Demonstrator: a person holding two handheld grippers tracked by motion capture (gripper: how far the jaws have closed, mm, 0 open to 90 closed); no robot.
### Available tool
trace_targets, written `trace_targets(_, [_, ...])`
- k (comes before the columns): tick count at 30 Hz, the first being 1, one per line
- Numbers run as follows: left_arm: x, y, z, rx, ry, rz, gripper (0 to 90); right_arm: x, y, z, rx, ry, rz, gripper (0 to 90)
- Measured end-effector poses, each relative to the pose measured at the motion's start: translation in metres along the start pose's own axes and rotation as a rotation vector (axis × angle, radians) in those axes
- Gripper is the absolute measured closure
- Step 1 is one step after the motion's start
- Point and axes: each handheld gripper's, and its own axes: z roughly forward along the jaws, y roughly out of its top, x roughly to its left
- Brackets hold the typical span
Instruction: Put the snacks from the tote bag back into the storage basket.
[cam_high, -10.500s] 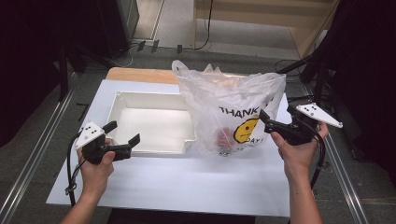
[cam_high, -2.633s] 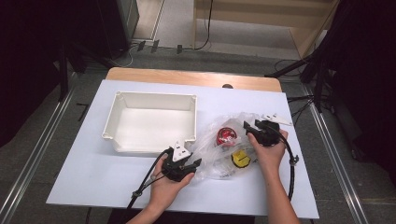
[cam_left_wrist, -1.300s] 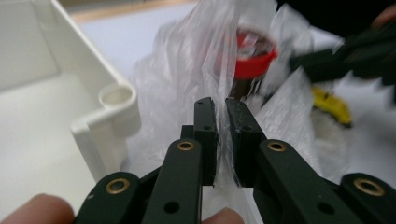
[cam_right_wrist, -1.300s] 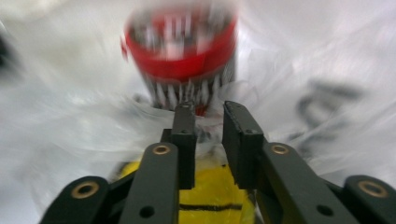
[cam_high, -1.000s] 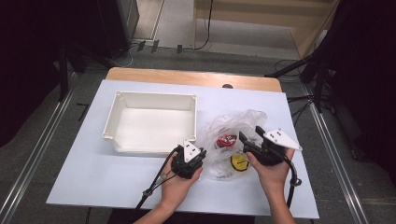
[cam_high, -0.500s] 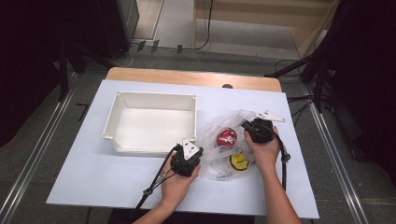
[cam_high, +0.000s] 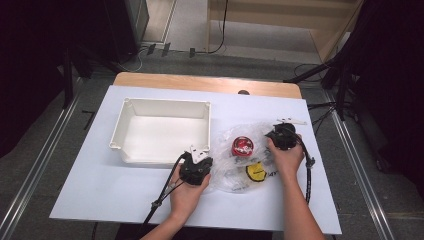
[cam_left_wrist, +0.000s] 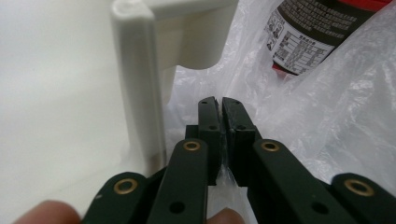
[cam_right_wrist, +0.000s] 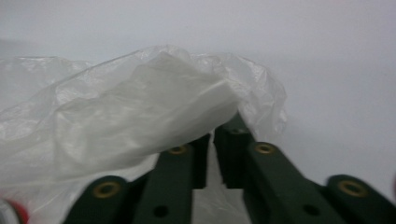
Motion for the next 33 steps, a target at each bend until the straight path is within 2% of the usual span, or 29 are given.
trace_targets(2, [-0.001, 0.000, 0.000, -0.010, -0.001, 0.000, 82.7, -0.003, -0.003, -0.012, -0.032, 0.034, -0.001, 67.1])
trace_targets(3, [-0.001, 0.000, -0.001, -0.009, 0.001, 0.010, 81.5, -0.003, -0.004, -0.021, -0.057, 0.033, -0.003, 59.7])
trace_targets(4, [-0.001, 0.000, -0.001, -0.011, 0.001, 0.016, 80.5, -0.002, -0.005, -0.031, -0.087, 0.027, 0.001, 56.1])
trace_targets(6, [-0.002, -0.001, -0.001, -0.014, -0.003, 0.019, 79.1, 0.002, -0.007, -0.050, -0.133, 0.047, 0.000, 49.2])
trace_targets(9, [-0.003, -0.001, -0.001, -0.018, -0.003, 0.027, 77.7, 0.012, -0.010, -0.077, -0.204, 0.058, -0.025, 44.2])
trace_targets(10, [-0.003, -0.001, -0.001, -0.016, -0.001, 0.031, 77.7, 0.016, -0.011, -0.085, -0.232, 0.076, -0.021, 44.1])
trace_targets(11, [-0.004, -0.001, -0.001, -0.017, 0.002, 0.031, 77.6, 0.021, -0.014, -0.090, -0.243, 0.102, -0.020, 43.2])
trace_targets(13, [-0.004, -0.001, -0.001, -0.015, 0.001, 0.032, 78.0, 0.034, -0.020, -0.091, -0.221, 0.123, -0.044, 42.5])
trace_targets(15, [-0.003, 0.000, 0.000, -0.009, -0.001, 0.023, 78.9, 0.042, -0.029, -0.084, -0.176, 0.106, -0.054, 46.7])
trace_targets(16, [-0.002, 0.000, 0.000, -0.006, -0.002, 0.018, 79.5, 0.042, -0.035, -0.079, -0.152, 0.100, -0.037, 50.9])
trace_targets(18, [-0.002, 0.000, 0.000, -0.001, 0.000, 0.016, 80.5, 0.038, -0.046, -0.067, -0.106, 0.097, -0.014, 58.9])
trace_targets(20, [-0.001, 0.000, 0.000, 0.003, 0.002, 0.015, 81.7, 0.035, -0.057, -0.061, -0.060, 0.093, -0.010, 71.3])
trace_targets(23, [0.000, 0.000, 0.001, 0.006, -0.006, -0.001, 82.7, 0.035, -0.068, -0.059, -0.004, 0.062, -0.090, 83.2])
trace_targets(24, [0.000, 0.000, 0.001, 0.007, -0.006, -0.001, 82.9, 0.034, -0.070, -0.061, 0.004, 0.054, -0.116, 85.4])
trace_targets(26, [0.000, 0.000, 0.001, 0.007, -0.005, 0.002, 83.1, 0.030, -0.073, -0.064, 0.010, 0.055, -0.113, 89.7])
trace_targets(31, [0.000, 0.000, 0.001, 0.007, -0.002, -0.003, 84.2, 0.016, -0.082, -0.074, 0.001, 0.043, -0.091, 90.0])
trace_targets(33, [0.001, 0.000, 0.001, 0.008, -0.002, -0.004, 84.5, 0.013, -0.085, -0.078, -0.004, 0.022, -0.104, 90.0])
